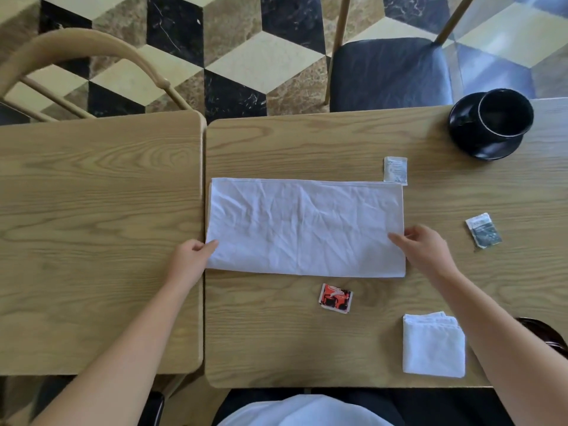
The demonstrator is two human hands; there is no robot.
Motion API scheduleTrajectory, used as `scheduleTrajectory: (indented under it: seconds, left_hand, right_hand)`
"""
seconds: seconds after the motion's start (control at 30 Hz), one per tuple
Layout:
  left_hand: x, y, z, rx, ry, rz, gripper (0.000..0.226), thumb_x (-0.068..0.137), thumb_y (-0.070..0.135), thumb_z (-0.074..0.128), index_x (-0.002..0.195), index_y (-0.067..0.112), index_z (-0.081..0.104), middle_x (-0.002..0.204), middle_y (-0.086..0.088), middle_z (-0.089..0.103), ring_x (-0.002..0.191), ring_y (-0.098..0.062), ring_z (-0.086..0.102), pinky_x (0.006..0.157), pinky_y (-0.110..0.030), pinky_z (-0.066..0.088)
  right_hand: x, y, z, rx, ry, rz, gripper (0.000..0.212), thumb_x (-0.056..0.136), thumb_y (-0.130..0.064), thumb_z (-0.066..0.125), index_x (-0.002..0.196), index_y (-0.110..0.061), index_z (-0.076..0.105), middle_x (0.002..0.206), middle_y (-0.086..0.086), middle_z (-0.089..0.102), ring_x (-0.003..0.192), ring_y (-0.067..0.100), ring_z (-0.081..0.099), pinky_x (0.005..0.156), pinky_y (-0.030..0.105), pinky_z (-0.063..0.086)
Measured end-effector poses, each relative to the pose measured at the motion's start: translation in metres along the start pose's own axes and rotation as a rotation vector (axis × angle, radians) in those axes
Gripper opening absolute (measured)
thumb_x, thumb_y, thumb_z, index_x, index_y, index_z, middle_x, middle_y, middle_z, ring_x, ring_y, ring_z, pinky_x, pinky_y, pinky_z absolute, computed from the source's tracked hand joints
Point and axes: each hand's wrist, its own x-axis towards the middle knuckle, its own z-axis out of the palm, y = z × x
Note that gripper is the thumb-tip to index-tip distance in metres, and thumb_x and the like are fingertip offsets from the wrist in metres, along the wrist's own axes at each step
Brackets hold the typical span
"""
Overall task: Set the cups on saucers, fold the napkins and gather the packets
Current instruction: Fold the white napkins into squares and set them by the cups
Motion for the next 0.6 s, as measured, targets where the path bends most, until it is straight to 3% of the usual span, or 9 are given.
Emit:
scheduleTrajectory:
  seconds: [0.2,0.3,0.37,0.43,0.5,0.6]
  left_hand:
    - [-0.012,-0.024,0.004,-0.017,0.011,-0.02,0.017,0.087,0.023,0.077,0.083,0.007,0.07,0.077,-0.006,0.068,0.083,-0.031,0.064,0.073,-0.035,0.044]
    - [-0.015,-0.024,0.008,-0.001,0.015,-0.008,0.013,0.088,0.019,0.076,0.086,0.009,0.069,0.077,-0.004,0.066,0.089,-0.035,0.067,0.074,-0.035,0.044]
    - [-0.023,-0.022,0.012,0.034,0.086,0.01,0.017,0.087,0.021,0.075,0.092,0.01,0.063,0.081,-0.006,0.064,0.092,-0.037,0.065,0.074,-0.038,0.045]
    - [-0.033,-0.022,0.019,0.21,0.281,0.18,0.026,0.087,0.024,0.07,0.104,0.008,0.058,0.098,-0.015,0.062,0.099,-0.039,0.058,0.08,-0.045,0.047]
    - [-0.046,-0.014,0.036,0.35,0.406,0.481,0.034,0.088,0.024,0.063,0.115,0.004,0.056,0.109,-0.021,0.057,0.103,-0.039,0.051,0.087,-0.05,0.045]
    - [-0.053,0.014,0.076,0.45,0.337,0.827,0.044,0.091,0.025,0.053,0.128,0.002,0.053,0.128,-0.023,0.052,0.117,-0.041,0.05,0.094,-0.052,0.044]
  right_hand:
    - [-0.017,0.031,-0.003,0.038,-0.057,0.026,0.012,0.084,-0.029,0.077,0.086,-0.02,0.071,0.074,0.001,0.072,0.062,0.015,0.061,0.054,0.029,0.044]
    - [-0.012,0.029,-0.006,0.038,-0.04,0.036,0.012,0.085,-0.027,0.076,0.09,-0.018,0.071,0.083,0.003,0.073,0.067,0.016,0.061,0.057,0.029,0.045]
    - [-0.015,0.024,-0.004,-0.01,0.031,0.025,0.02,0.086,-0.029,0.072,0.099,-0.014,0.069,0.093,0.002,0.071,0.08,0.02,0.063,0.064,0.031,0.047]
    - [-0.022,0.019,0.006,-0.186,0.206,-0.096,0.034,0.088,-0.029,0.067,0.114,-0.008,0.062,0.111,0.01,0.063,0.102,0.031,0.058,0.082,0.039,0.048]
    - [-0.034,0.005,0.026,-0.331,0.347,-0.308,0.039,0.089,-0.028,0.065,0.121,-0.006,0.059,0.12,0.018,0.057,0.11,0.039,0.05,0.092,0.047,0.043]
    - [-0.05,-0.032,0.082,-0.394,0.26,-0.531,0.045,0.094,-0.028,0.06,0.134,-0.009,0.053,0.145,0.015,0.048,0.131,0.037,0.042,0.105,0.051,0.037]
